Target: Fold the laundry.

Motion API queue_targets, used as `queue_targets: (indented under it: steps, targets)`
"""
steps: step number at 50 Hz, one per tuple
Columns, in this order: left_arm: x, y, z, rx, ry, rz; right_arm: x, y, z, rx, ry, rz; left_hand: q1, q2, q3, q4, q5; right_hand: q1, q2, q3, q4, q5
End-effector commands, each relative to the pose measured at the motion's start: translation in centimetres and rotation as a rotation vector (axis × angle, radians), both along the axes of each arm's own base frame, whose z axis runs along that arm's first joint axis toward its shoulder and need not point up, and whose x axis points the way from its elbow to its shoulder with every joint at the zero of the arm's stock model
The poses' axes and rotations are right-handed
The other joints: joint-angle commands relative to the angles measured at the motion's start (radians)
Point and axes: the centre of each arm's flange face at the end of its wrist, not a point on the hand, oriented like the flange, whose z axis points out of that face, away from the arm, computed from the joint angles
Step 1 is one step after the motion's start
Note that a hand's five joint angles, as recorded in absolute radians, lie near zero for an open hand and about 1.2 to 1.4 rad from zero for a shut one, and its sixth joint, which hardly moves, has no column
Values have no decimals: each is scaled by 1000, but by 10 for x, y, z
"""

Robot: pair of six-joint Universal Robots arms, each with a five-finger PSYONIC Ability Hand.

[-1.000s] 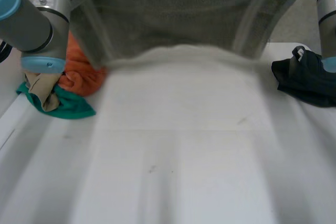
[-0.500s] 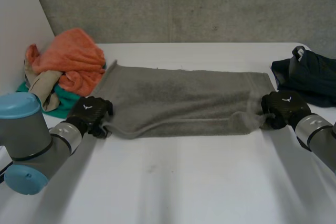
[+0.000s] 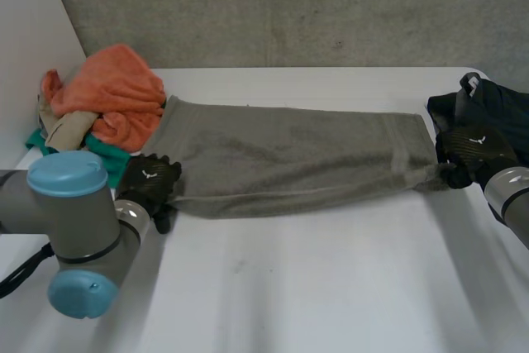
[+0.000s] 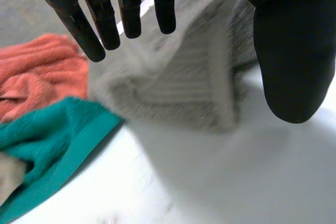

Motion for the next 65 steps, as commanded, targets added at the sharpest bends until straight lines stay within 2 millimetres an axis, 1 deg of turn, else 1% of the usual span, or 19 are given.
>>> queue_targets:
  steps: [1, 3, 7, 13, 18, 24, 27, 31, 35, 41, 46, 50, 52, 55, 58, 61, 62, 63, 65]
  targets:
    - [18, -29, 6, -82, -4, 153, -6, -6, 0, -7, 16, -49, 110, 122, 117, 121, 128, 275, 229, 206, 198, 241]
    - [26, -37, 9, -103, 3, 194, -7, -6, 0, -4, 16, -55, 130, 142, 138, 141, 149, 275, 229, 206, 198, 241]
    - [35, -45, 10, -103, 27, 211, -7, -5, 1, -6, 13, -55, 212, 224, 220, 223, 231, 275, 229, 206, 198, 241]
    - [34, -47, 9, -68, 98, 159, -5, -4, 1, -1, 15, -46, 289, 301, 297, 300, 307, 275, 229, 206, 198, 241]
    - [32, -31, 16, 25, 138, 138, -4, -3, 0, 6, 15, -43, 268, 281, 276, 279, 287, 275, 229, 206, 198, 241]
    - [36, -19, 23, 89, 201, 170, -4, -4, 0, 3, 15, -42, 233, 245, 241, 244, 252, 275, 229, 206, 198, 241]
    - [34, -13, 22, 121, 225, 173, -4, -4, 0, 4, 15, -42, 233, 245, 241, 244, 252, 275, 229, 206, 198, 241]
    - [25, -8, 17, 146, 235, 155, -3, -3, -1, 8, 16, -38, 233, 245, 241, 244, 252, 275, 229, 206, 198, 241]
    - [17, -11, 10, 152, 229, 144, -3, -2, -2, 10, 16, -38, 227, 239, 235, 238, 246, 275, 229, 206, 198, 241]
    - [9, -24, 1, 142, 220, 161, -5, -3, -2, 9, 19, -44, 218, 230, 226, 229, 237, 275, 229, 206, 198, 241]
    - [5, -31, 2, 112, 212, 183, -6, -3, -2, 11, 23, -44, 215, 227, 223, 226, 234, 275, 229, 206, 198, 241]
    - [12, -38, 5, 63, 202, 253, -6, -3, -3, 12, 23, -44, 221, 233, 229, 232, 240, 275, 229, 206, 198, 241]
    - [19, -42, 7, 28, 188, 305, -6, -3, -2, 10, 25, -43, 221, 233, 229, 232, 240, 275, 229, 206, 198, 241]
    - [26, -46, 9, -9, 149, 342, -5, -3, -2, 8, 29, -41, 262, 274, 270, 273, 281, 275, 229, 206, 198, 241]
    - [30, -46, 7, -15, 113, 339, -4, -3, -1, 6, 30, -37, 289, 301, 297, 300, 307, 275, 229, 206, 198, 241]
    - [33, -46, 8, -18, 73, 312, -4, -3, 0, 3, 34, -36, 602, 614, 610, 613, 620, 275, 229, 206, 198, 241]
    - [35, -46, 9, -17, 63, 292, -4, -2, 0, 5, 37, -35, 992, 1004, 1000, 1003, 1011, 275, 229, 206, 198, 241]
    - [35, -45, 11, -17, 64, 281, -4, -2, 1, 7, 40, -33, 1083, 1095, 1091, 1094, 1102, 275, 229, 206, 198, 241]
    - [37, -43, 18, -22, 65, 244, -4, 0, 4, 11, 46, -28, 1084, 1096, 1092, 1095, 1103, 275, 229, 206, 198, 241]
